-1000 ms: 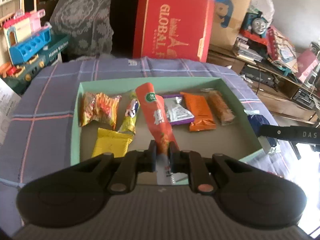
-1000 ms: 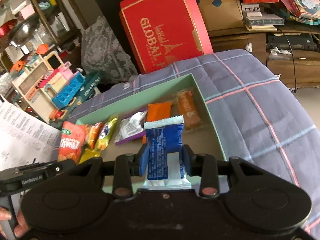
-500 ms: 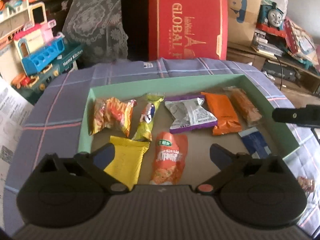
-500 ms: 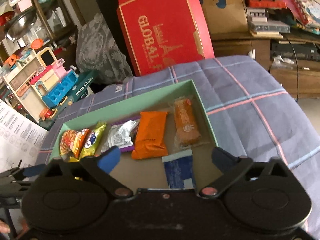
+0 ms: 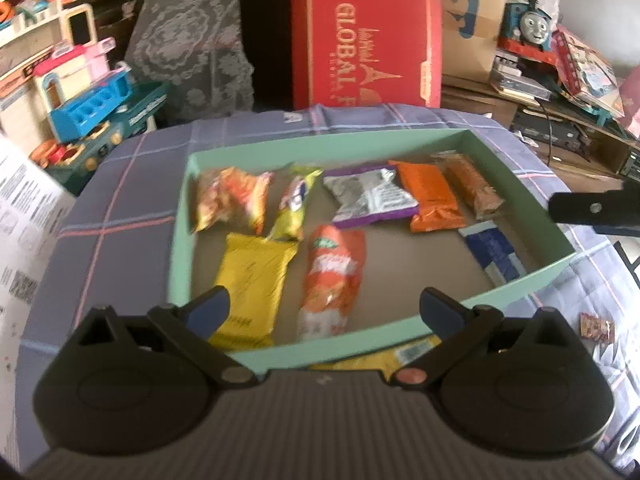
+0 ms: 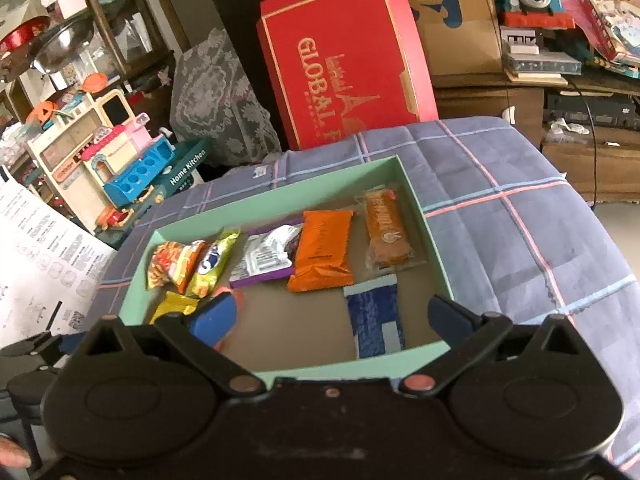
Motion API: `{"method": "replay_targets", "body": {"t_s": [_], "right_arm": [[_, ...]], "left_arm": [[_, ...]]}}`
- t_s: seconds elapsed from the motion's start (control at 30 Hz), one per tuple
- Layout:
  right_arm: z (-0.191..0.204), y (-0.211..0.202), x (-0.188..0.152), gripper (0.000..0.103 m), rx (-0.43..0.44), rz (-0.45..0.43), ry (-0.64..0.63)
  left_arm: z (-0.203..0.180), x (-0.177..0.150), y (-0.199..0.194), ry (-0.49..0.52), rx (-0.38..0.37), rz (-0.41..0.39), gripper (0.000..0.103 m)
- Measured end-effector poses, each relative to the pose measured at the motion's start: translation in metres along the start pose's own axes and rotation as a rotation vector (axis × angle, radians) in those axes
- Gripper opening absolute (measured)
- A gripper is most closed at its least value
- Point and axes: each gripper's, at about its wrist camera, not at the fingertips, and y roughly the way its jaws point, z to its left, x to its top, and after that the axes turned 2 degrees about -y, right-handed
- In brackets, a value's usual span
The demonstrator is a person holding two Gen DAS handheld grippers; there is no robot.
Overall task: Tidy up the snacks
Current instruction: 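Return both grippers to the remaining snacks beside the tray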
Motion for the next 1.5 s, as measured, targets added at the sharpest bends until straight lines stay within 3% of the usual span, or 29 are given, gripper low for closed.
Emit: {"method": "replay_targets", "body": {"t_s": [0.37,0.8,1.3,1.4,1.5], "right_arm": [[0.011,-0.027,-0.032,0.103,0.025,0.027,0.0],[0.005,-0.038,-0.072,0.103,0.022,0.088,0.036],[-0.019,-0.025,-0.093,0.103,-0.034,0.147,0.152],[-0.019,-0.02,-0.095,0.102,-0.043,0.154,0.134],[-0.012,-0.013,-0.098,0.085,-0.045,0.166,0.086]], "left_arm": [[0.036,-0.051,-0.021,-0.08,0.041,0.067,0.103],[0.023,-0.08,-0.024,-0.054,0.019,0.104,0.103],[-0.029,-0.069,-0.005,0.185,-0.004,0.026,0.102],[-0.04,-0.071,0.002,0.25,0.011,0.01,0.098],[-0.045,-0.071,0.011,0.272,0.01,0.026,0.089]]}}
